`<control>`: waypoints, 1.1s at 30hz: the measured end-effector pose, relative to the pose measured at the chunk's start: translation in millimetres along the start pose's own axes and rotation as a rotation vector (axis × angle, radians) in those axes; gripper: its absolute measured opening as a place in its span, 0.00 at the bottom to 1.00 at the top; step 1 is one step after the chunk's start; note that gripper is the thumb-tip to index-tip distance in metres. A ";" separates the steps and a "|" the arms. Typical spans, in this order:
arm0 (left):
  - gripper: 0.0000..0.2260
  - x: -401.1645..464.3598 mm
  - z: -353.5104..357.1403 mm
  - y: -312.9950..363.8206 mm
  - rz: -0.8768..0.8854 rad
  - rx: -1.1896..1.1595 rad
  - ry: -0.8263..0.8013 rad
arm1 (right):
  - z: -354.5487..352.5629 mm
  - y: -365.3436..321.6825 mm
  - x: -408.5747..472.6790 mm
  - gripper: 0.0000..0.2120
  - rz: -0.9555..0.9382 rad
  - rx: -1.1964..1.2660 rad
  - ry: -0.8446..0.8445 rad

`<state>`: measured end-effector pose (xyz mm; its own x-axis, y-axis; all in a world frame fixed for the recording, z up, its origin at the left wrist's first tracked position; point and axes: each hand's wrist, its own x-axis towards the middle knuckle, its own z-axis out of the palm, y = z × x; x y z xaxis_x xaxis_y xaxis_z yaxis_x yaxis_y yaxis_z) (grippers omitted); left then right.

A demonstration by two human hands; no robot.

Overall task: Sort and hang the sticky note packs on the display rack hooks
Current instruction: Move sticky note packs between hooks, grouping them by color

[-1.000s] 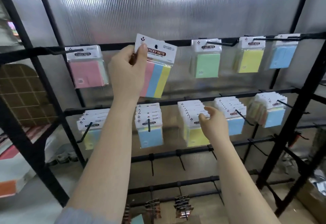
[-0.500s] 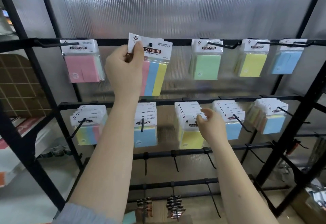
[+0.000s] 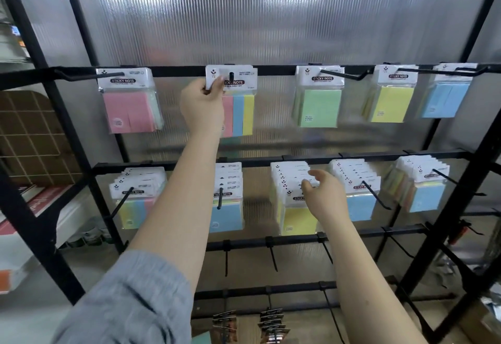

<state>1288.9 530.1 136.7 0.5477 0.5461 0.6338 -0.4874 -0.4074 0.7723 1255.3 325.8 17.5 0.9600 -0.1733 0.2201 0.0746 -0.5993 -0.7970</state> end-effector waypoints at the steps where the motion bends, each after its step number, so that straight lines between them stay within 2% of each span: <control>1: 0.24 4.1 3.0 -0.8 -0.023 0.040 0.012 | 0.2 0.0 0.6 0.19 -0.001 0.003 0.001; 5: 0.22 21.7 13.4 -5.8 -0.164 0.167 0.000 | 0.4 -0.1 2.6 0.20 -0.003 0.008 0.006; 10: 0.17 33.7 20.8 -11.0 -0.202 0.258 -0.005 | -0.4 0.4 4.2 0.20 -0.007 -0.011 0.013; 14: 0.12 37.0 21.4 -13.3 -0.200 0.237 -0.003 | 0.1 3.5 3.6 0.20 -0.005 -0.019 0.015; 22: 0.13 21.1 14.6 -21.4 -0.298 0.051 0.028 | -1.2 11.4 -2.8 0.21 0.018 -0.004 0.031; 27: 0.15 -9.0 2.5 -34.7 -0.297 0.148 -0.041 | -0.1 19.7 -12.4 0.21 0.064 0.058 0.031; 33: 0.13 -45.7 -14.5 -55.9 -0.343 0.202 -0.069 | 1.9 30.0 -24.6 0.18 0.179 0.227 0.044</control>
<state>1281.3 538.5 64.0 0.7033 0.6275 0.3341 -0.1285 -0.3500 0.9279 1234.4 313.5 -12.9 0.9509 -0.2975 0.0849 -0.0318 -0.3667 -0.9298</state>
